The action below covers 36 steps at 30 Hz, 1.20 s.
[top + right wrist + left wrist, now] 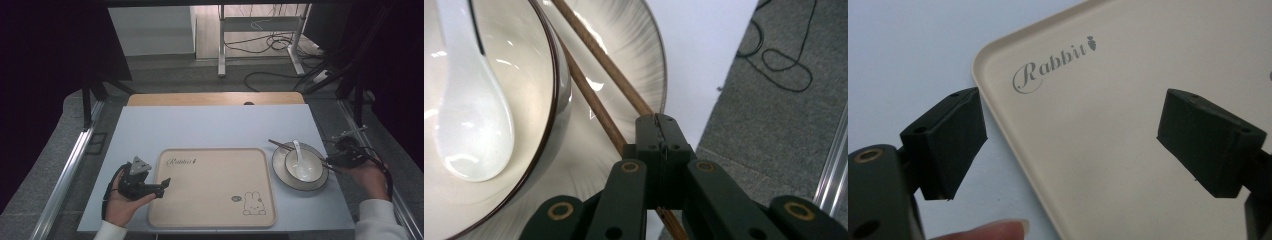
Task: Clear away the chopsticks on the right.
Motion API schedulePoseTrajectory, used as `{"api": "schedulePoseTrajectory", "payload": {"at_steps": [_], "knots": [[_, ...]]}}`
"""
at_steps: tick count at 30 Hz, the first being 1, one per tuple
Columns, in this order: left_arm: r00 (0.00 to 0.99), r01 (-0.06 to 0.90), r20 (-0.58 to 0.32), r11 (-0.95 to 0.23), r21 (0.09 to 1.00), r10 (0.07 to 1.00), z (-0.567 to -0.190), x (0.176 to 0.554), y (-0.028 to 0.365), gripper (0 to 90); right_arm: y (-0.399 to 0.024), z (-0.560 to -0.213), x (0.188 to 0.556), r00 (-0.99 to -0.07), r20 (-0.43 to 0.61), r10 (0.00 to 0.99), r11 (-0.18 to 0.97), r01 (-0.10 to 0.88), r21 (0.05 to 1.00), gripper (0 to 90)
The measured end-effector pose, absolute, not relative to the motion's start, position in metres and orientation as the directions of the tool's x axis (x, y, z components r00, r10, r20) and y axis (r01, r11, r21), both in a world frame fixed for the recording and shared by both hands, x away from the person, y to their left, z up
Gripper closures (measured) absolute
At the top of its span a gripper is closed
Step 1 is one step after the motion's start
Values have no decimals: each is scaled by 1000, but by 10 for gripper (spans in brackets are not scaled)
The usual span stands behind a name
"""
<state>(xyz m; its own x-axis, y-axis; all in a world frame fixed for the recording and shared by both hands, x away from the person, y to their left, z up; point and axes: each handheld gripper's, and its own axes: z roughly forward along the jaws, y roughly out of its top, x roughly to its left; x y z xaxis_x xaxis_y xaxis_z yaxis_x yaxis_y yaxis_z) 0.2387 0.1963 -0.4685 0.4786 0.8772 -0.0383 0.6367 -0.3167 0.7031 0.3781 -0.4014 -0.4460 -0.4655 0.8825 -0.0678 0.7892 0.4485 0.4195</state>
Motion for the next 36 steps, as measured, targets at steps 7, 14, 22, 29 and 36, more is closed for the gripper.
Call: {"api": "schedulePoseTrajectory", "payload": {"at_steps": [7,14,22,29,36], "knots": [[473,638,-39,-311,704,880,-468,239,198,121,-414,-432,372,-482,-137,866,491,763,419,560],[478,637,-36,-319,701,877,-469,239,195,121,-420,-440,376,-522,-148,840,535,752,385,547],[471,639,-35,-314,702,881,-469,238,198,121,-419,-453,385,-567,-145,811,580,744,332,605],[472,641,-31,-319,698,881,-470,239,198,121,-421,-461,389,-593,-148,791,607,733,306,694],[474,639,-30,-321,700,880,-469,238,198,121,-422,-463,387,-628,-148,764,639,708,301,764]]}}
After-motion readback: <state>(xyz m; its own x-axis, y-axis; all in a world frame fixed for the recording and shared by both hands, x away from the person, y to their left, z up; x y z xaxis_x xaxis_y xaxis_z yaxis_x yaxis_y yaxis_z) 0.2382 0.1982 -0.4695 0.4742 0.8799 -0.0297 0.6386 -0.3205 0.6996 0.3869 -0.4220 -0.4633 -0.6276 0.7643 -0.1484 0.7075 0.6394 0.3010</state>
